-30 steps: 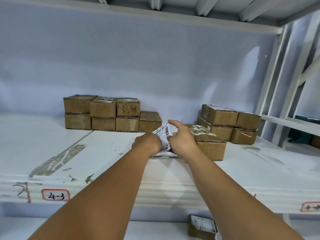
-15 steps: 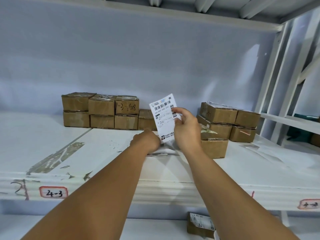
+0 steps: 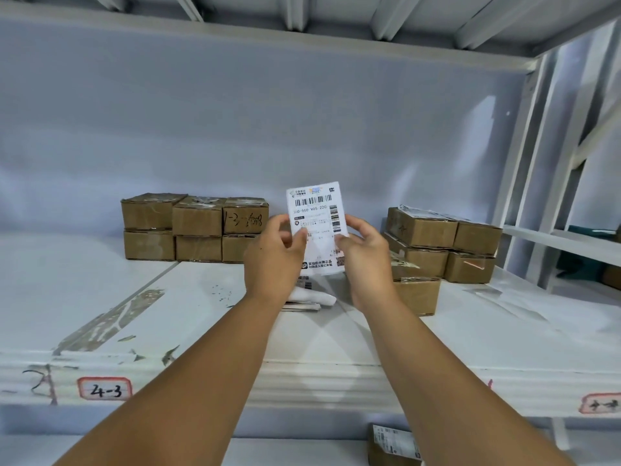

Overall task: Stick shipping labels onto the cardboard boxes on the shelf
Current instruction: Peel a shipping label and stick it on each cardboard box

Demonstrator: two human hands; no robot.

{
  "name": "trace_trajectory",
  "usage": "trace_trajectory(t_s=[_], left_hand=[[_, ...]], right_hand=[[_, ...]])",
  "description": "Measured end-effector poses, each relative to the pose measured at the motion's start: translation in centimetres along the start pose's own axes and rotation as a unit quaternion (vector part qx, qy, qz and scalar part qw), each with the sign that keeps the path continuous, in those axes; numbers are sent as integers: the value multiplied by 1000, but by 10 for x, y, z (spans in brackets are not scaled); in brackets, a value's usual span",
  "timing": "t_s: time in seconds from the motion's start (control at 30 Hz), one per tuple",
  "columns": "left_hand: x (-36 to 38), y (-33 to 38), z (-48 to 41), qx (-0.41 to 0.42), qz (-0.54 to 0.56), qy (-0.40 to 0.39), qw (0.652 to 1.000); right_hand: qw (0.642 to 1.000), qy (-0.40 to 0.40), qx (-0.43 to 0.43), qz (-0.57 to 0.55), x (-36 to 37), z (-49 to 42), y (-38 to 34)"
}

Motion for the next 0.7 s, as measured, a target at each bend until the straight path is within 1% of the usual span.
trace_trajectory(t_s=[0.07,0.1,0.2,0.27,0.37,0.5,0.6,0.7], left_hand=[[0,2,-1,11,50,-13,999],[0,2,-2,1,77,-17,997],[-2,1,-7,-72,200,-30,977],[-2,1,-8,-101,251,-37,962],[-2,0,-7,-86,231,-21,969],[-8,-1,-6,-80,196,70,975],[-12,0,-4,-47,149,131,979],[-11,1,-3,-15,80,141,987]], right_hand=[[999,6,30,-27,1,1,-1],[998,14,47,-45,1,1,-1],[990,27,82,-108,0,-1,-2],[988,21,82,-129,-2,-2,-2],[988,9,77,-131,-2,-2,-1],[987,-10,94,-128,-1,0,-2],[987,-23,99,-122,-1,1,-3],[988,-43,95,-114,1,3,-4]])
Point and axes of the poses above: each hand's wrist, its own z-axis away from the middle knuckle, its own x-axis out of the palm, y = z × x, the point moved 1 cm from there along -z, towards the middle knuckle, and after that the axes turned 4 degrees about -z, right-handed, at the moved point
